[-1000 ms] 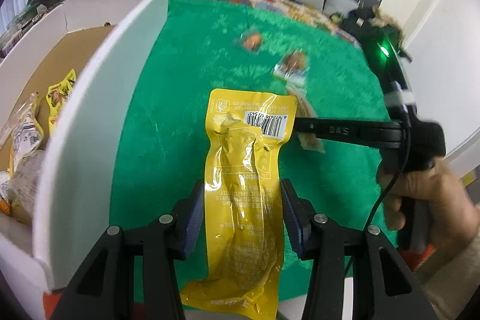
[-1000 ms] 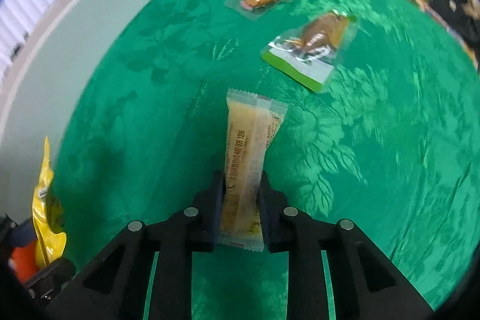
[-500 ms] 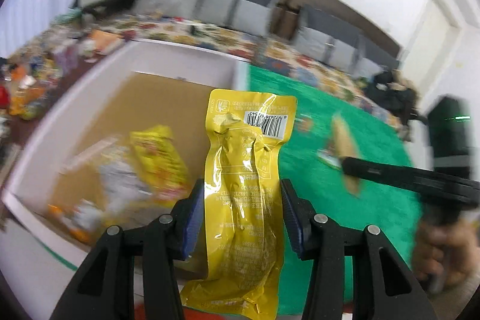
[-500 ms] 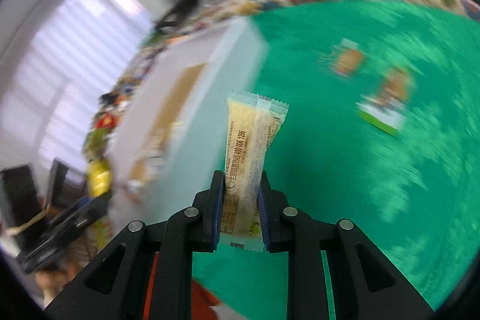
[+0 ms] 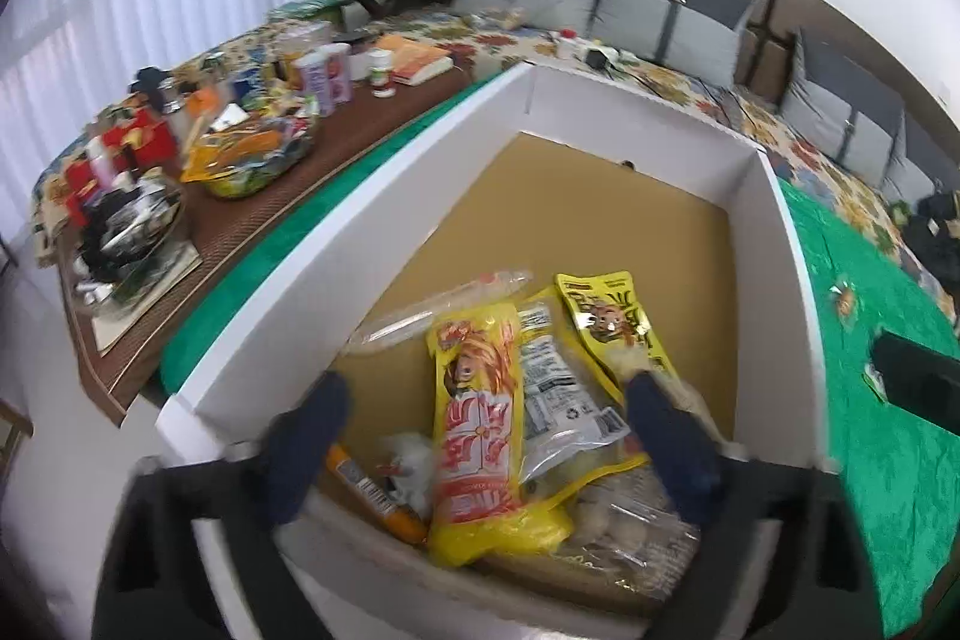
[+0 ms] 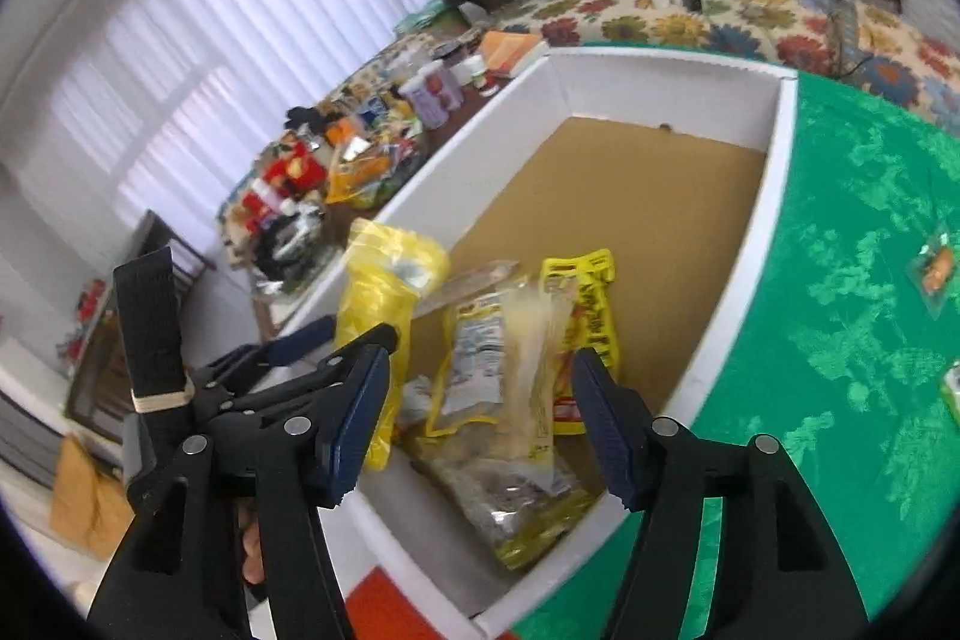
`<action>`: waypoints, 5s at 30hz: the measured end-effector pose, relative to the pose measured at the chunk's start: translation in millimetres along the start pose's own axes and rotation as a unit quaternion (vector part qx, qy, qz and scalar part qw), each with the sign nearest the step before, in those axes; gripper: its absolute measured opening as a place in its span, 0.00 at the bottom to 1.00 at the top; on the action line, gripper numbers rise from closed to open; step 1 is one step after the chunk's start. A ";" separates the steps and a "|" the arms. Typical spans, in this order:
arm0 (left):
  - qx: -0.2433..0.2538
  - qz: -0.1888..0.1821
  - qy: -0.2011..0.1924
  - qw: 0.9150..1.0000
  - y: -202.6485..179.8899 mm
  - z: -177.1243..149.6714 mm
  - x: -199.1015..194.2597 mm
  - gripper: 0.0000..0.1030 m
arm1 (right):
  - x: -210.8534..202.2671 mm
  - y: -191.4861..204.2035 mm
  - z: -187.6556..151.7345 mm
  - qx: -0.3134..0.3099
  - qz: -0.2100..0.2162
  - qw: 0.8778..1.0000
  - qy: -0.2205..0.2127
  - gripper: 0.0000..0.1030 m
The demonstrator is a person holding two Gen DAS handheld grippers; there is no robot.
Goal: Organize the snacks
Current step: 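Carry both snacks over the white box and open both tools, then withdraw both tools from the box back to the bedspread, then grasp the small clear sausage packet with the left tool, then lift the sausage packet with the left tool and hold it, then grasp the green-labelled snack packet with the right tool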
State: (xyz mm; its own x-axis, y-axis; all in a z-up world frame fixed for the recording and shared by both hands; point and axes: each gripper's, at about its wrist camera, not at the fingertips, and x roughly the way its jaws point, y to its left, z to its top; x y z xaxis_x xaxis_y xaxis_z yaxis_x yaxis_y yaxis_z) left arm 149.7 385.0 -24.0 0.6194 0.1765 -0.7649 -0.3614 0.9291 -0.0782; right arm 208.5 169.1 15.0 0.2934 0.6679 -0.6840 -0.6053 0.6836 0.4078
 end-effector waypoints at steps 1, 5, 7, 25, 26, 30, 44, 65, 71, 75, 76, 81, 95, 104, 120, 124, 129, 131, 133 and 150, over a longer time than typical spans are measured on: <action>-0.003 -0.004 -0.004 1.000 -2.4 -2.5 -1.5 0.94 | -5.3 -8.4 -5.9 -0.003 -0.008 1.000 -0.008 0.66; 0.002 -0.045 -0.011 0.999 -28.9 -8.0 -15.5 0.94 | -32.8 -57.5 -38.6 -0.018 -0.081 0.996 -0.038 0.67; 0.017 -0.073 -0.022 0.997 -56.1 -8.5 -30.6 0.94 | -43.8 -92.7 -60.0 -0.025 -0.138 0.989 -0.043 0.69; 0.228 -0.179 0.086 0.953 -358.0 -85.7 34.5 1.00 | -173.1 -330.8 -197.8 0.082 -0.399 0.912 -0.039 0.68; 0.232 -0.173 0.096 0.952 -364.4 -90.1 48.5 1.00 | -173.0 -332.5 -198.7 0.084 -0.399 0.912 -0.039 0.68; 0.239 -0.153 0.111 0.953 -373.0 -101.3 78.8 1.00 | -174.0 -337.8 -200.7 0.099 -0.388 0.915 -0.044 0.73; 0.247 -0.131 0.077 0.957 -369.0 -115.1 96.4 1.00 | -180.6 -348.2 -209.2 0.132 -0.371 0.918 -0.047 0.83; 0.306 -0.171 0.108 0.930 -402.7 -0.5 136.6 1.00 | -181.2 -348.6 -209.5 0.132 -0.371 0.918 -0.047 0.83; 0.331 -0.151 0.109 0.925 -456.3 32.0 184.6 0.99 | -180.7 -348.5 -209.1 0.132 -0.371 0.918 -0.047 0.83; 0.336 -0.150 0.117 0.922 -482.9 40.5 212.5 0.99 | -180.8 -348.6 -209.2 0.132 -0.371 0.918 -0.047 0.83; 0.338 -0.151 0.121 0.921 -487.4 40.3 216.9 0.99 | -180.7 -348.6 -209.1 0.132 -0.371 0.918 -0.047 0.83; 0.339 -0.184 0.121 0.915 -494.0 36.9 224.1 0.64 | -181.1 -348.8 -209.4 0.132 -0.371 0.918 -0.047 0.83; 0.224 -0.234 0.167 0.931 -381.9 -16.5 131.8 0.41 | -180.6 -348.8 -209.1 0.132 -0.372 0.918 -0.047 0.83; 0.209 -0.212 0.170 0.939 -335.3 -94.0 77.4 0.48 | -180.6 -349.0 -209.0 0.132 -0.372 0.918 -0.047 0.83; 0.229 -0.128 0.048 0.964 -322.9 -105.9 100.2 1.00 | -180.7 -349.2 -209.0 0.132 -0.371 0.918 -0.047 0.83; 0.227 -0.129 0.048 0.964 -322.9 -106.5 101.4 1.00 | -180.8 -349.2 -209.0 0.132 -0.371 0.918 -0.047 0.83; 0.227 -0.129 0.047 0.964 -323.8 -106.8 100.8 1.00 | -181.0 -349.4 -209.0 0.132 -0.372 0.918 -0.047 0.83; 0.228 -0.128 0.047 0.964 -323.6 -106.9 100.9 1.00 | -180.9 -349.5 -208.9 0.132 -0.371 0.918 -0.047 0.83; 0.227 -0.127 0.047 0.964 -324.5 -106.2 101.3 1.00 | -181.0 -349.7 -208.9 0.132 -0.371 0.918 -0.047 0.83; 0.228 -0.128 0.046 0.964 -324.7 -105.0 102.2 1.00 | -176.5 -341.1 -164.1 0.164 -0.340 0.925 -0.040 0.87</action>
State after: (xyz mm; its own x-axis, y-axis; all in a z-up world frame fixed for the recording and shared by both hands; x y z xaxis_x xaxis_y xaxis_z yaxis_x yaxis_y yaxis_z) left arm 257.2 67.2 -143.9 0.5750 -0.0877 -0.8135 0.1513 0.9885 0.0003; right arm 241.7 -230.2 -102.7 0.5865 0.0613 -0.8076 -0.0077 0.9975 0.0702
